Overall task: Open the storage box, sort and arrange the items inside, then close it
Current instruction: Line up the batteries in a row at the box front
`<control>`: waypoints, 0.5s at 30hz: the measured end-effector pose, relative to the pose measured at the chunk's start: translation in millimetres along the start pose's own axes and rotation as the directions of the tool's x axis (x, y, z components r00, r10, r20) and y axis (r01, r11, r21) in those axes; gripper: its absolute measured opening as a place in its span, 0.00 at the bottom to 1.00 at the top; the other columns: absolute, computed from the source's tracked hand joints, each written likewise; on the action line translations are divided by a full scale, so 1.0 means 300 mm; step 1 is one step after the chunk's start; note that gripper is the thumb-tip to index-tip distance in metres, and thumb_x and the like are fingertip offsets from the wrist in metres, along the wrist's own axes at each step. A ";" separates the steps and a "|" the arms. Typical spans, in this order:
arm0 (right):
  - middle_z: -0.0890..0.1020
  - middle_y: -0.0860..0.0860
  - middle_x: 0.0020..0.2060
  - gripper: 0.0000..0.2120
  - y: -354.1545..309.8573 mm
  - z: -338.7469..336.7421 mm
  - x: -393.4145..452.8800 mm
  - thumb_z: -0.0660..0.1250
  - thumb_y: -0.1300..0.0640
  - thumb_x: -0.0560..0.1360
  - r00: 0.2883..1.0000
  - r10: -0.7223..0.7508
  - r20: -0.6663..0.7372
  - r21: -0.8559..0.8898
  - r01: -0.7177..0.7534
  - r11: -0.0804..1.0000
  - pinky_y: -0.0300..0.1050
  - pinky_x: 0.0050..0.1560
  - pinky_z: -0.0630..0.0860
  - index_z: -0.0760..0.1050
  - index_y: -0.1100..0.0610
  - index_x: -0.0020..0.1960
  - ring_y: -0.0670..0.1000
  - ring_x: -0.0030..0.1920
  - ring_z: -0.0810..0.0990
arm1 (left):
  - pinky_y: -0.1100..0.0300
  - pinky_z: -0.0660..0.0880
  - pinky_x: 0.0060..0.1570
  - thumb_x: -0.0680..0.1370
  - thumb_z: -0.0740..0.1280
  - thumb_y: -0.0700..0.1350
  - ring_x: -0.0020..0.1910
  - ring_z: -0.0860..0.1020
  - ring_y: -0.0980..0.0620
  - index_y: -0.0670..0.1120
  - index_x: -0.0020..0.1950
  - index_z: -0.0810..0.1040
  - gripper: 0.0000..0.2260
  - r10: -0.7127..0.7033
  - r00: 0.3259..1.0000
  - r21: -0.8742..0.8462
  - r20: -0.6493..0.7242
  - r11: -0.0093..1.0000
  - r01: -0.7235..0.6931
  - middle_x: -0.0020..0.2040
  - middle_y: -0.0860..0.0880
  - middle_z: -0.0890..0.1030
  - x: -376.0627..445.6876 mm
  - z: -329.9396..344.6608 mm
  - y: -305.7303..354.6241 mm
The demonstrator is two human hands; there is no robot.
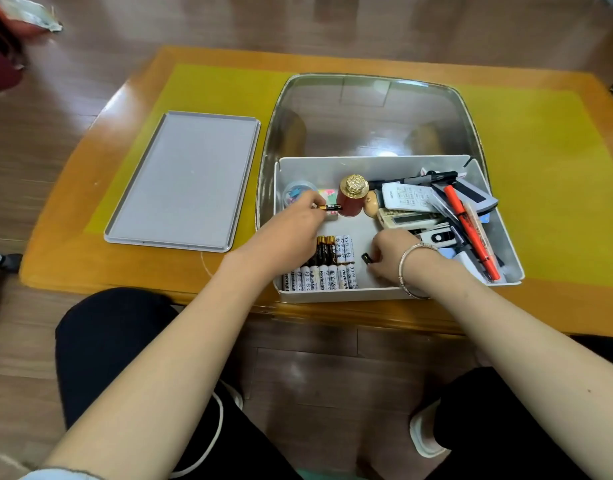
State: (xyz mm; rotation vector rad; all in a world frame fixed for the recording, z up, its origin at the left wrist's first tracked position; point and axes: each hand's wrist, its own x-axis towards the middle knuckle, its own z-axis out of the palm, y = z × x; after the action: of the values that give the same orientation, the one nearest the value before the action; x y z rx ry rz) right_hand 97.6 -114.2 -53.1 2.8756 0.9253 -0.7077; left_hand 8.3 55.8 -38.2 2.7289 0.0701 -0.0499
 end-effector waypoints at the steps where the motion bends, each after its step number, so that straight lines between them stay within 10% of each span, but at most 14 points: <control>1: 0.81 0.57 0.44 0.10 -0.012 0.001 0.005 0.69 0.54 0.72 0.999 0.012 -0.033 0.035 -0.011 0.999 0.44 0.45 0.75 0.79 0.60 0.47 0.58 0.48 0.79 | 0.62 0.69 0.47 0.77 0.58 0.32 0.51 0.75 0.50 0.40 0.66 0.74 0.18 -0.006 1.000 0.002 -0.025 1.000 0.006 0.69 0.49 0.65 -0.013 0.002 -0.005; 15: 0.84 0.53 0.44 0.15 -0.025 -0.015 0.006 0.69 0.60 0.72 0.996 0.014 -0.088 0.364 0.019 0.931 0.45 0.55 0.76 0.75 0.60 0.59 0.52 0.46 0.82 | 0.54 0.73 0.53 0.77 0.59 0.36 0.53 0.76 0.46 0.44 0.64 0.78 0.17 -0.007 0.989 0.026 -0.146 1.000 0.010 0.66 0.51 0.73 -0.056 0.029 0.017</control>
State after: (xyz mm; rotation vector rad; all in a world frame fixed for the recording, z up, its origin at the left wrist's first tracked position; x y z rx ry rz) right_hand 96.4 -106.4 -49.1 3.2537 0.8896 -0.8386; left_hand -8.4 46.8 -43.5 2.7554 0.1234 0.1475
